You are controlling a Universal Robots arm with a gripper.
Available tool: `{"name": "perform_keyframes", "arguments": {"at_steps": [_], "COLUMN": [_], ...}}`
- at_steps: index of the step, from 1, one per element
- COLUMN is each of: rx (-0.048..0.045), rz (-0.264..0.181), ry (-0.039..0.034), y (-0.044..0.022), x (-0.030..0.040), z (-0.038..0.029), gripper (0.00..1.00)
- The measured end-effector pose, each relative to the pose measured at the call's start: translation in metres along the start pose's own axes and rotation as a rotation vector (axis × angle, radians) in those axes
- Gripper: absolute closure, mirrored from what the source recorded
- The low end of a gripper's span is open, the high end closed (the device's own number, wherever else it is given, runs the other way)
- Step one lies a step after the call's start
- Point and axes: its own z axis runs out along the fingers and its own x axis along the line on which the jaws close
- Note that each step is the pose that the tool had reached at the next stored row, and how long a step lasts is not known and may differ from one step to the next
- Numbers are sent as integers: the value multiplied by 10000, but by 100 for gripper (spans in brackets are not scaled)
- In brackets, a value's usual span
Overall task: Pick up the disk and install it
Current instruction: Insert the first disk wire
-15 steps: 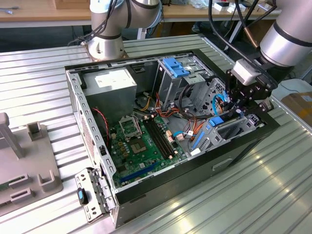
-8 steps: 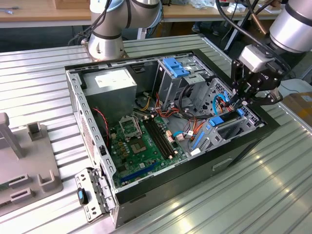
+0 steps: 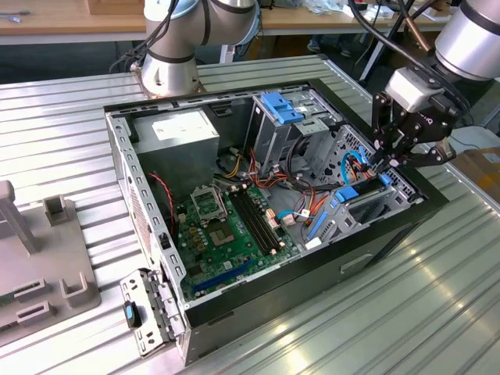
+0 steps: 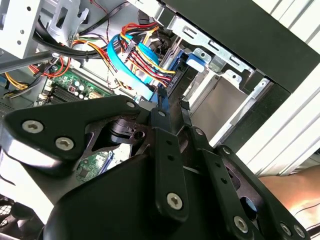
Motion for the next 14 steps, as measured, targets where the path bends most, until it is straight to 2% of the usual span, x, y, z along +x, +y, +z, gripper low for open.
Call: {"name": "perform_keyframes", "arguments": {"at_steps": [5, 7, 14], "rx": [0, 0, 0], "rz": [0, 0, 0], "ry": [-1, 0, 1], "y": [-2, -5, -6], "x": [-2, -4, -4], "z": [-24, -71, -75], "gripper": [76, 76, 76]}}
